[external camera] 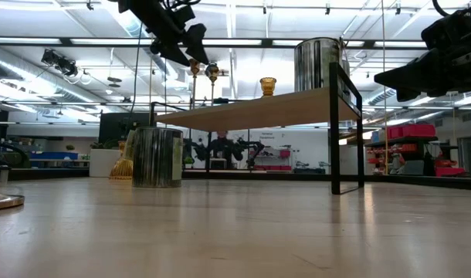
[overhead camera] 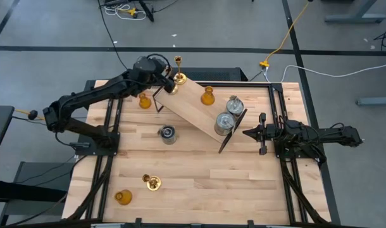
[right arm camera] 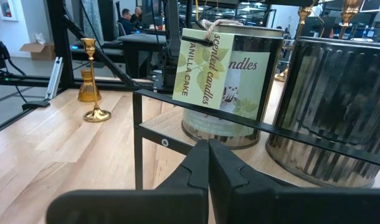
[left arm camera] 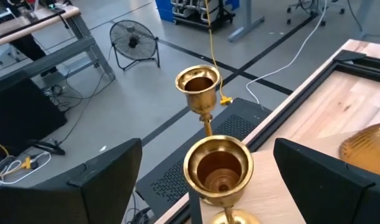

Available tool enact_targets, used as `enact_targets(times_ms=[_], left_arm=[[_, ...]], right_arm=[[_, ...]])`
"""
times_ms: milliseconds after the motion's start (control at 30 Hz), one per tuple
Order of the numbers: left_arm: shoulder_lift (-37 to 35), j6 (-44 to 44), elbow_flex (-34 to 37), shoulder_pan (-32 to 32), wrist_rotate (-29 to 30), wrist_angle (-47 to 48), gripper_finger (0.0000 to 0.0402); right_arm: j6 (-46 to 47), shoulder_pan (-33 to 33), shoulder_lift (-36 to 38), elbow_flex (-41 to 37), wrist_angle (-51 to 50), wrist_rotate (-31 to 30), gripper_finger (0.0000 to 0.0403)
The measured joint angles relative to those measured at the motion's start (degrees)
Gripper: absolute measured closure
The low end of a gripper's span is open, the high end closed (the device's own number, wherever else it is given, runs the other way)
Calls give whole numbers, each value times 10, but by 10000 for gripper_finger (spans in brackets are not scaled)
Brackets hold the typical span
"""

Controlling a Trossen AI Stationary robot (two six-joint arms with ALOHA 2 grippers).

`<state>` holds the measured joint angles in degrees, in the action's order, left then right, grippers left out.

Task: Pick & Place candle stick holders
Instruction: Adjust the gold candle holders on the shelf

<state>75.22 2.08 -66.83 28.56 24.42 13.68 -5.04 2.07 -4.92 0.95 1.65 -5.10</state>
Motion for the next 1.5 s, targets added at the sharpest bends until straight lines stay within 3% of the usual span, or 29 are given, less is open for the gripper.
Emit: enact_targets(times_ms=[667, 867, 1200, 1333, 1500], left_arm=[[-31, 22, 1, -20, 27, -28, 28], [-42, 17, 0, -67, 30, -22, 28], [-40, -20, 19, -151, 14, 72, 29], [-40, -32, 52, -151, -3, 89, 43], [-40, -33, 83, -131, -20, 87, 89]], right_arm=[[0, 0, 0, 0, 0, 0, 400], [0, 0, 0, 0, 0, 0, 400], [0, 0, 0, 0, 0, 0, 400], [0, 0, 0, 0, 0, 0, 400], [0, 0, 0, 0, 0, 0, 400]])
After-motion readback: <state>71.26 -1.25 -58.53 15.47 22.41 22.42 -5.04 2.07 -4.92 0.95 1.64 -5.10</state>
